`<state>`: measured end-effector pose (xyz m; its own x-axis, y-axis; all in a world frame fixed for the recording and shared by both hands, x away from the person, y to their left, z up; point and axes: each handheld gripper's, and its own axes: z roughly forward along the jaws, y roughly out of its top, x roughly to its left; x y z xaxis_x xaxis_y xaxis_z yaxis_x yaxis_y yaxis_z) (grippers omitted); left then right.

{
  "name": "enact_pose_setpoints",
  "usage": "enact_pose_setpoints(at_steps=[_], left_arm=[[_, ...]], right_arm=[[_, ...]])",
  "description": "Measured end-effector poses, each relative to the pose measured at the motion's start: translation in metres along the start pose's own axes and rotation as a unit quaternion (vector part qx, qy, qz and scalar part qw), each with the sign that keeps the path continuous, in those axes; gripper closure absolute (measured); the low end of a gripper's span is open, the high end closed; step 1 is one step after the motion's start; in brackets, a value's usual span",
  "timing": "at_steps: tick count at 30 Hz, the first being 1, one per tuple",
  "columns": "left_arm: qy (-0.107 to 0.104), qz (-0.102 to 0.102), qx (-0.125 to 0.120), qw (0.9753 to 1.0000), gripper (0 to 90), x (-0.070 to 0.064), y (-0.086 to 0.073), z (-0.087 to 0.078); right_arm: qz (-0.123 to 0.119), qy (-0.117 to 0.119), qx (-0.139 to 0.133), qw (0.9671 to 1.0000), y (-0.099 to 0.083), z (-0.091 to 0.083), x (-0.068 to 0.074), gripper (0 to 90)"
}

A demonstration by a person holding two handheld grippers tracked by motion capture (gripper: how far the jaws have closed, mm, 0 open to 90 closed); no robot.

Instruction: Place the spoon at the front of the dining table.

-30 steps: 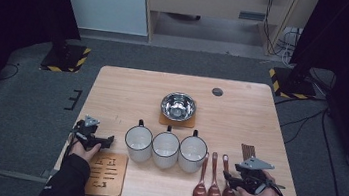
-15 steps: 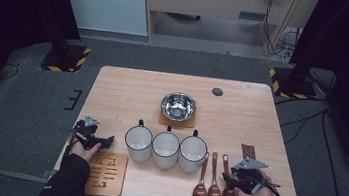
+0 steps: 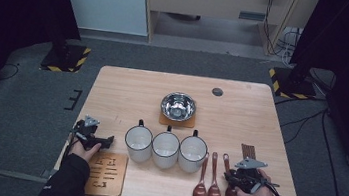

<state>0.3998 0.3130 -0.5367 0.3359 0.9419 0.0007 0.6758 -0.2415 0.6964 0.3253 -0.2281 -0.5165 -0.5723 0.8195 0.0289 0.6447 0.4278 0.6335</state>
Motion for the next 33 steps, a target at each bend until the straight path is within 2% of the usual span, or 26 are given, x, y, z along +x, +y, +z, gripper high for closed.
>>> enact_pose_setpoints(at_steps=[21, 33], left_arm=[[0.000, 0.000, 0.000, 1.0000, 0.0, 0.0000, 0.0000, 0.0000], [0.000, 0.000, 0.000, 1.0000, 0.0, 0.0000, 0.0000, 0.0000]], right_arm=[[0.007, -0.016, 0.003, 0.9998, 0.0010, -0.0012, -0.0032, 80.4], [0.016, -0.011, -0.010, 0.9998, -0.0013, -0.0086, -0.0028, 75.5]])
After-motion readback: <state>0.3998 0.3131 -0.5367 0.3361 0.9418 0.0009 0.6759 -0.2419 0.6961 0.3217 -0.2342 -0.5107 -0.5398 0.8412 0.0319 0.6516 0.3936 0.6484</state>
